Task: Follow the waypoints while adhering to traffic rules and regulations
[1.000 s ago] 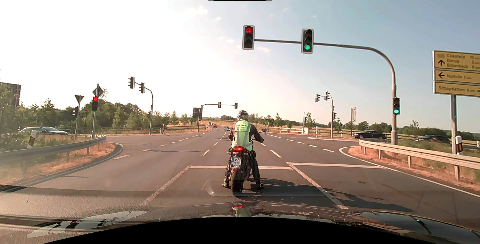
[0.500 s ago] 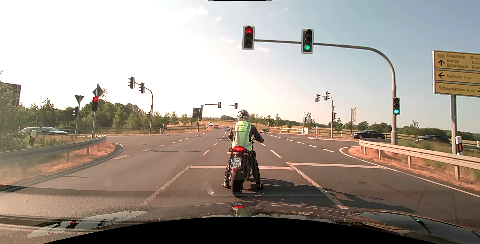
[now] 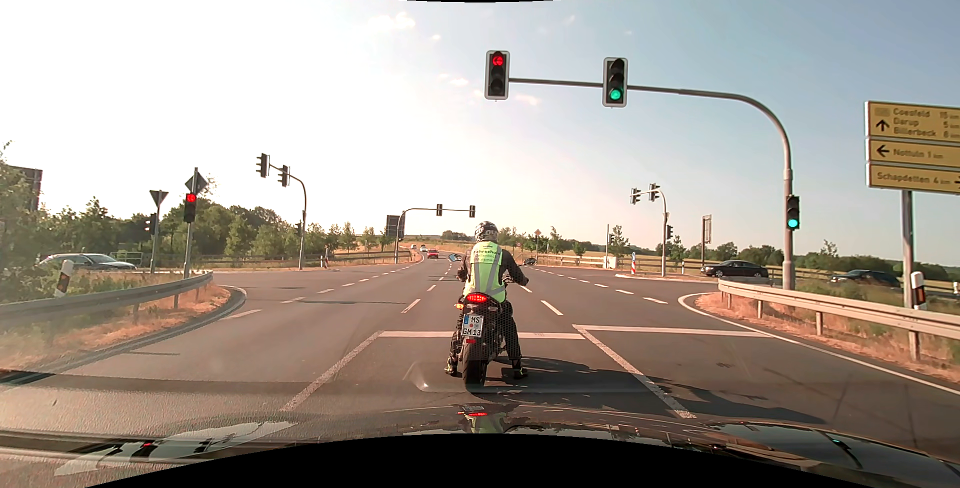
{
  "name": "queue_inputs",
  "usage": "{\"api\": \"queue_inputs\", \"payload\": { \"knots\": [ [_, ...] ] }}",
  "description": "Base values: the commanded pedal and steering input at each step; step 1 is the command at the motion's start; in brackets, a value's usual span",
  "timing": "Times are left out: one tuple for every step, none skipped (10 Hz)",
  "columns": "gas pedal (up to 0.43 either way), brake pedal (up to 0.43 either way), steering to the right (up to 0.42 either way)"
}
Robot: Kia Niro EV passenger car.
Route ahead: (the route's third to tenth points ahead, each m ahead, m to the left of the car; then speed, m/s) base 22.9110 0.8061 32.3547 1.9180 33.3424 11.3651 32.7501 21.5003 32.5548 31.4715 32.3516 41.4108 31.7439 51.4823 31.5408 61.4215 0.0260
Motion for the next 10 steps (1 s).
{"api": "queue_inputs", "payload": {
  "knots": [
    [0.0, 0.311, -0.015],
    [0.0, 0.329, -0.015],
    [0.0, 0.36, -0.016],
    [0.0, 0.409, -0.016],
    [0.0, 0.439, -0.015],
    [0.0, 0.439, -0.015],
    [0.0, 0.427, -0.015],
    [0.0, 0.409, -0.015],
    [0.0, 0.396, -0.016],
    [0.0, 0.378, -0.015]
  ]
}}
